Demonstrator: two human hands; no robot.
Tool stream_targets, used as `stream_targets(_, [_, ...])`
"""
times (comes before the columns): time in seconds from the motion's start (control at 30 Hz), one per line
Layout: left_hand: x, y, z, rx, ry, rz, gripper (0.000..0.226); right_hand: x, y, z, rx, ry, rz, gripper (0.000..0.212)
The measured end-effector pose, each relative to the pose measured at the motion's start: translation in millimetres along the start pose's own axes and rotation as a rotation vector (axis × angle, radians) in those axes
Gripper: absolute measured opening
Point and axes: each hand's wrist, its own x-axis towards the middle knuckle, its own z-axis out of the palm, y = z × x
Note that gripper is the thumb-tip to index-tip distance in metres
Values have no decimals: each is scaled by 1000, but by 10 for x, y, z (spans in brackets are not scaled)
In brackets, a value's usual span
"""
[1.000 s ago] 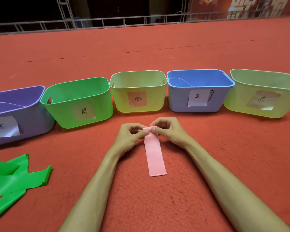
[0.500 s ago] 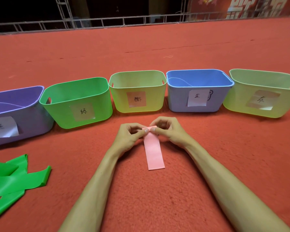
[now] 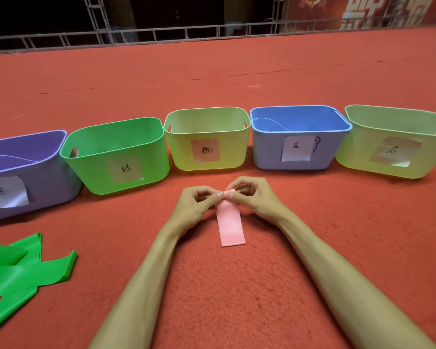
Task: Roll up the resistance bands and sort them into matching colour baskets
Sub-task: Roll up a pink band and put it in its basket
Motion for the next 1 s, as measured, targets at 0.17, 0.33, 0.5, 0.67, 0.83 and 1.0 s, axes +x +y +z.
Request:
stream_targets(0.17, [-11, 11, -37, 13, 11, 37, 16, 11, 18, -8, 2, -5, 27, 15])
stream_targets(0.33, [-3, -22, -53, 55, 16, 71, 17, 5, 24, 4, 10, 10, 68, 12])
stream_targets(0.5, [-1, -15, -22, 54, -8, 22, 14, -4, 13, 0, -17, 18, -14, 12])
stream_targets(0.67, [-25, 13, -12, 62, -31, 54, 14, -1, 48, 0, -7, 8, -47, 15])
stream_targets(0.83, [-25, 9, -21, 65, -21, 88, 15, 33, 33, 1, 12, 38, 25, 14])
stream_targets(1.0, [9, -41, -34, 77, 9, 76, 23, 28, 55, -7, -2, 4, -1, 10])
